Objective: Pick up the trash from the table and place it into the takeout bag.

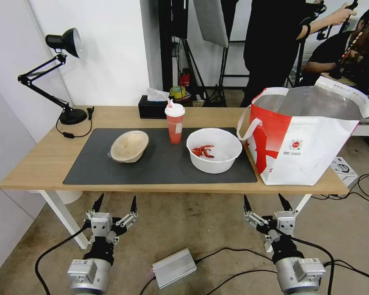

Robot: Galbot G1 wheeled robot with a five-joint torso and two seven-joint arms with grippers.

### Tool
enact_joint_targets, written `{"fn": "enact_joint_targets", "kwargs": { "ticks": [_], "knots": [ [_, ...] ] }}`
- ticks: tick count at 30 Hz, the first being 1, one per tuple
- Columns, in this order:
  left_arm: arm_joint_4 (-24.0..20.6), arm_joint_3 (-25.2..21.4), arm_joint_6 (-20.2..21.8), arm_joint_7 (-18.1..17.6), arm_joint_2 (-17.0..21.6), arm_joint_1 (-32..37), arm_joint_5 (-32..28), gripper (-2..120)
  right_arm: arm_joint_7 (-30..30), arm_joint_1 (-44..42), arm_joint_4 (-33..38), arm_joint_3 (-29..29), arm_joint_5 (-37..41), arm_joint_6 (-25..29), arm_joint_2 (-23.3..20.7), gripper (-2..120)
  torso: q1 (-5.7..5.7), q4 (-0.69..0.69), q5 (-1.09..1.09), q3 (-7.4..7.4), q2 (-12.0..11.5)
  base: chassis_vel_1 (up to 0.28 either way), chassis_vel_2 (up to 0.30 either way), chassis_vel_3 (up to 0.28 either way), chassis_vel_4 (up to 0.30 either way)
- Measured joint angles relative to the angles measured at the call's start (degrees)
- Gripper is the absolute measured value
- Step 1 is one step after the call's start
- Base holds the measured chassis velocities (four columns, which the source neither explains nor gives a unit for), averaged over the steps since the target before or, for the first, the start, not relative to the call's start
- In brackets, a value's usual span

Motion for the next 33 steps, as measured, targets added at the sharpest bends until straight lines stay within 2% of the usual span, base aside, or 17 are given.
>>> {"fn": "enact_joint_targets", "kwargs": {
  "ticks": [33],
  "knots": [
    [0.0, 0.0, 0.0, 0.0, 0.0, 0.0, 0.0, 100, 0.0, 0.0, 0.0, 0.0, 0.0, 0.0, 0.0, 100, 0.00, 0.00, 0.00, 0.00, 0.0, 0.000, 0.000, 0.000, 0.000]
  ]
}}
